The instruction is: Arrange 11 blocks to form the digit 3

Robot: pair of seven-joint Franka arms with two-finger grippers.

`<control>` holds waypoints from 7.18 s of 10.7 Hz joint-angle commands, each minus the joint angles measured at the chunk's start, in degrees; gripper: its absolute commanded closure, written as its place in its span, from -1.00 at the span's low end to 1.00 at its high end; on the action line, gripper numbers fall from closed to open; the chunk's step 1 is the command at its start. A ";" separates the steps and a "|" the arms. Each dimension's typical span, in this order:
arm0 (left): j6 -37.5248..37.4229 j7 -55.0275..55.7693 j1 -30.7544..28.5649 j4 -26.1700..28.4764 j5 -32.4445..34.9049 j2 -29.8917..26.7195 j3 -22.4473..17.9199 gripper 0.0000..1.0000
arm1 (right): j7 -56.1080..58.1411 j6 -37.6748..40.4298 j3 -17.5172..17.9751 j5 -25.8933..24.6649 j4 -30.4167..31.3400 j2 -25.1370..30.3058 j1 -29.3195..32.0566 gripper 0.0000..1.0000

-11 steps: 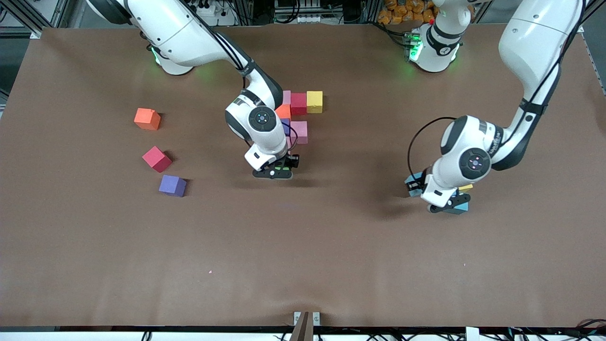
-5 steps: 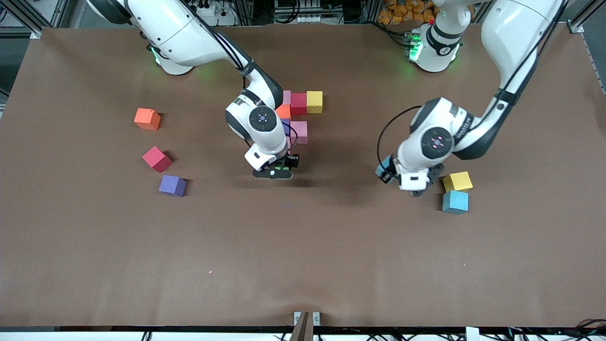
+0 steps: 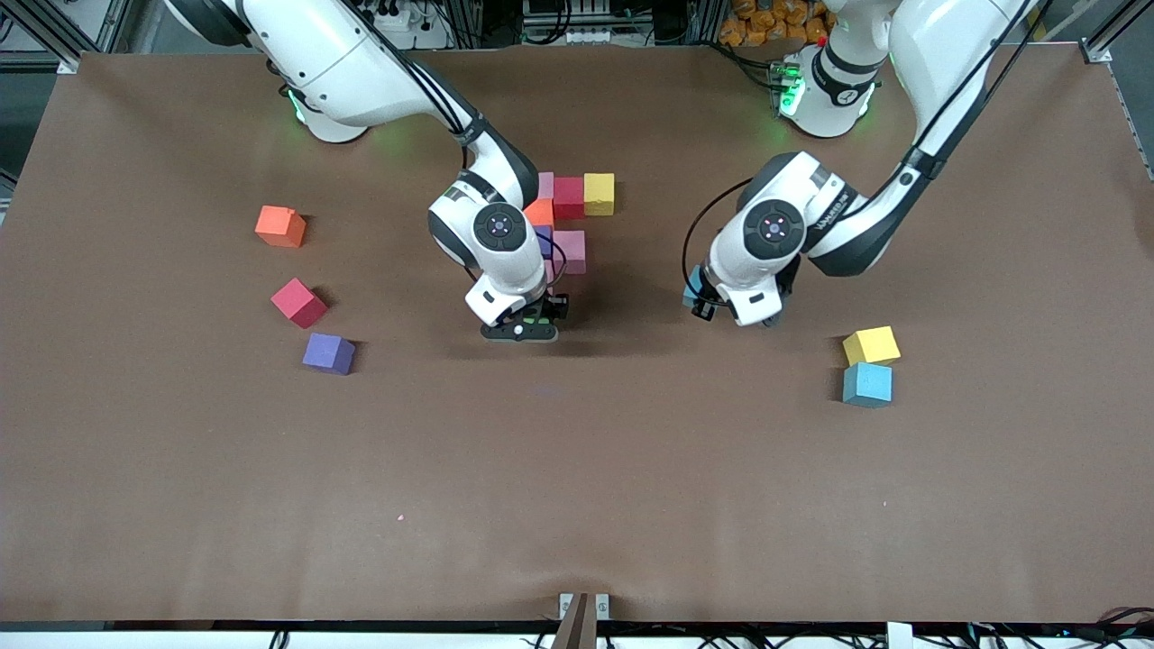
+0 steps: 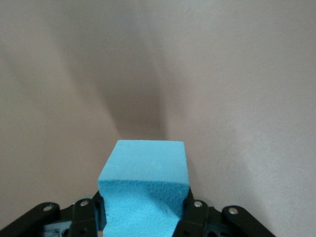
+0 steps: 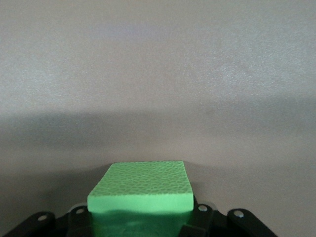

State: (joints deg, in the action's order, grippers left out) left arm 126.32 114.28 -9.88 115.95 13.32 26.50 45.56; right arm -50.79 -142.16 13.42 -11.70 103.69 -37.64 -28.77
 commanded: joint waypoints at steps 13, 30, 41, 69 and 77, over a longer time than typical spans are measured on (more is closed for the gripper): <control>16.50 57.26 15.59 3.41 20.85 7.60 -0.12 0.81 | 6.03 11.01 -2.70 1.06 -0.34 13.02 3.01 -1.00; 20.19 60.71 21.74 0.77 22.63 11.38 -3.98 0.33 | 65.40 14.90 -2.26 1.06 5.19 17.26 27.45 -1.00; 15.81 51.67 4.57 4.72 25.35 -0.66 11.97 -1.00 | 110.35 -1.46 -0.32 4.13 21.63 20.06 35.10 -1.00; -2.13 -97.67 -21.32 -13.73 24.83 12.34 -3.54 -1.00 | 51.14 43.09 -8.30 14.07 -6.29 43.36 31.50 -1.00; -1.17 -98.29 -24.31 -12.50 24.91 15.25 -4.07 -1.00 | 50.70 49.08 -9.73 14.60 -11.84 41.86 34.31 -1.00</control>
State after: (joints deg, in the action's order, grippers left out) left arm 124.99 16.87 -33.60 103.56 37.00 41.15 40.89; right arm 0.15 -95.08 3.46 2.19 94.35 5.04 3.88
